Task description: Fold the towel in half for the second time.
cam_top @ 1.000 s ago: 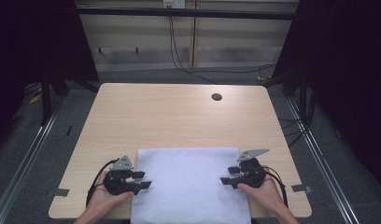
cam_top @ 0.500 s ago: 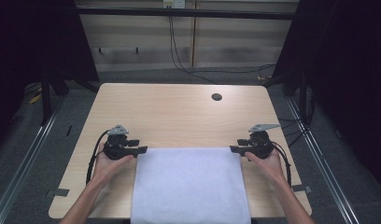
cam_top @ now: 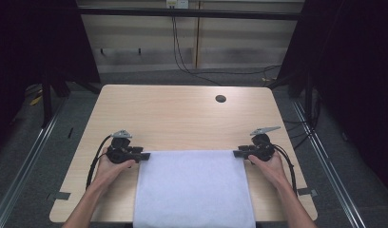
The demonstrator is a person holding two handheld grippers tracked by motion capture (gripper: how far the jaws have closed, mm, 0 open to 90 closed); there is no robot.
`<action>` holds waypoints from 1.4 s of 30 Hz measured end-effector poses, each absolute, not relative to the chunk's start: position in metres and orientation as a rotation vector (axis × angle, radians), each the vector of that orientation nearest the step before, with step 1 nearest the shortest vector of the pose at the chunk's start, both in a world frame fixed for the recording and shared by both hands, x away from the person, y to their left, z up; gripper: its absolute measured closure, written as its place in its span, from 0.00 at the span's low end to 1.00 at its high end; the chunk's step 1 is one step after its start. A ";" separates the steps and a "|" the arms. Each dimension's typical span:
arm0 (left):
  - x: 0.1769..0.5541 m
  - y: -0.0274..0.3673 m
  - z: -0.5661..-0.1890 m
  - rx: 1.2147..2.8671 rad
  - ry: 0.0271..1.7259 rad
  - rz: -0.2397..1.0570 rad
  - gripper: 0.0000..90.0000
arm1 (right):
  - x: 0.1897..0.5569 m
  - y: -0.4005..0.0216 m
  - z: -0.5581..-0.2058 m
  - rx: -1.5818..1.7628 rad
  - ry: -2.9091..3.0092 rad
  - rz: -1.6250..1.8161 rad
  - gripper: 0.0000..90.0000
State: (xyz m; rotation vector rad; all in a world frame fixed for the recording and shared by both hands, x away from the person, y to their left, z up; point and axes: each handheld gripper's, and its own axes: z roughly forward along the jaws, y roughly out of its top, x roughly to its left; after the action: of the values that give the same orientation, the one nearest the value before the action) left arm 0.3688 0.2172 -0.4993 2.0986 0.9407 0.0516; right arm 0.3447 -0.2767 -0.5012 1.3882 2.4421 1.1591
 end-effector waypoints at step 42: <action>0.415 0.217 -0.390 1.946 0.818 0.283 0.95 | 0.380 -0.280 -0.385 1.243 2.214 1.362 0.95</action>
State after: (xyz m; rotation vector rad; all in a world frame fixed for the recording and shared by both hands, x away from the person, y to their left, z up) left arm 0.4152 0.2169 -0.3900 1.9459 0.8182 0.2832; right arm 0.3802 -0.2802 -0.3849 1.2431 2.2138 1.3615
